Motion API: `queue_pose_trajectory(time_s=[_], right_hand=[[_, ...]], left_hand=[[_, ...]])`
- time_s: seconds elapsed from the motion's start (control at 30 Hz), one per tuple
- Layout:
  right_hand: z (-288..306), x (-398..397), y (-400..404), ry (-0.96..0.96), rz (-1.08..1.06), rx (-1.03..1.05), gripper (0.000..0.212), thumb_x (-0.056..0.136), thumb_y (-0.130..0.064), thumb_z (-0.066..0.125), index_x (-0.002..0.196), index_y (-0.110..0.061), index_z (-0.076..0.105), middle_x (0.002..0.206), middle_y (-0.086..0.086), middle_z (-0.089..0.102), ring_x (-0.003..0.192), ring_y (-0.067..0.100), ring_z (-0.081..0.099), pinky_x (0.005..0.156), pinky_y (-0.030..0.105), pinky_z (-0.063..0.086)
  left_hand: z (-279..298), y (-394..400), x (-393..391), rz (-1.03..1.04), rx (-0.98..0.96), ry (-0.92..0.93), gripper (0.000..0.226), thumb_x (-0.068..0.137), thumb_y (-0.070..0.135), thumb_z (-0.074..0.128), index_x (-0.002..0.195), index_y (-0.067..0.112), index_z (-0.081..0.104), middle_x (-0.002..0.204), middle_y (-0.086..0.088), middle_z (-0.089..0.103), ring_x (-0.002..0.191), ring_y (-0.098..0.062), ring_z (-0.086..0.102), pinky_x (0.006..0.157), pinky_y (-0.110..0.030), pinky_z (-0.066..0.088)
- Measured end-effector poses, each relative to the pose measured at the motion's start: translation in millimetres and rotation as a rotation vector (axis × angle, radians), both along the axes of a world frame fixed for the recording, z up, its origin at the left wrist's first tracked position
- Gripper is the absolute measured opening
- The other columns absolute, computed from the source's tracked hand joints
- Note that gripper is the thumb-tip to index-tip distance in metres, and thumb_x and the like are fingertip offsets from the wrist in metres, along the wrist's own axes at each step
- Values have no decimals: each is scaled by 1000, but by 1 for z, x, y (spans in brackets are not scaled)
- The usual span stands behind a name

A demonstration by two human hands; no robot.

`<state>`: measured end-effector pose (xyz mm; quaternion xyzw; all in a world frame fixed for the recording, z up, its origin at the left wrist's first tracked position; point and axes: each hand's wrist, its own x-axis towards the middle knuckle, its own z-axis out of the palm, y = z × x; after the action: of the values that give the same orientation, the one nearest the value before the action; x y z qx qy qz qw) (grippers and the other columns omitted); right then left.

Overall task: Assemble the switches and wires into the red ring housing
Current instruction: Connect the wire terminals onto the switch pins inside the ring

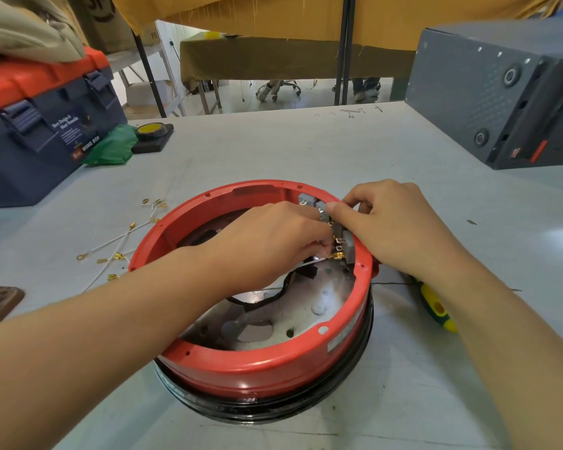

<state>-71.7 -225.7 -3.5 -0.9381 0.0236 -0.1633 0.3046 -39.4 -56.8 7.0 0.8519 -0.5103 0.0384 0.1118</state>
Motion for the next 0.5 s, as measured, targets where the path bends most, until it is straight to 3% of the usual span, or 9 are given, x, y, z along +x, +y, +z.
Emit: queue_pose_trajectory(time_s=[0.5], right_hand=[[-1,1,-1,12,-3,-10,35,86,-49,54,84,-17,70,63,1,59,59,8,52,51,20,35]], left_hand=[[1,-1,-2,15,31,-27,15,94,20,51,94,15,66,95,0,60,85,-22,55,66,-43,44]])
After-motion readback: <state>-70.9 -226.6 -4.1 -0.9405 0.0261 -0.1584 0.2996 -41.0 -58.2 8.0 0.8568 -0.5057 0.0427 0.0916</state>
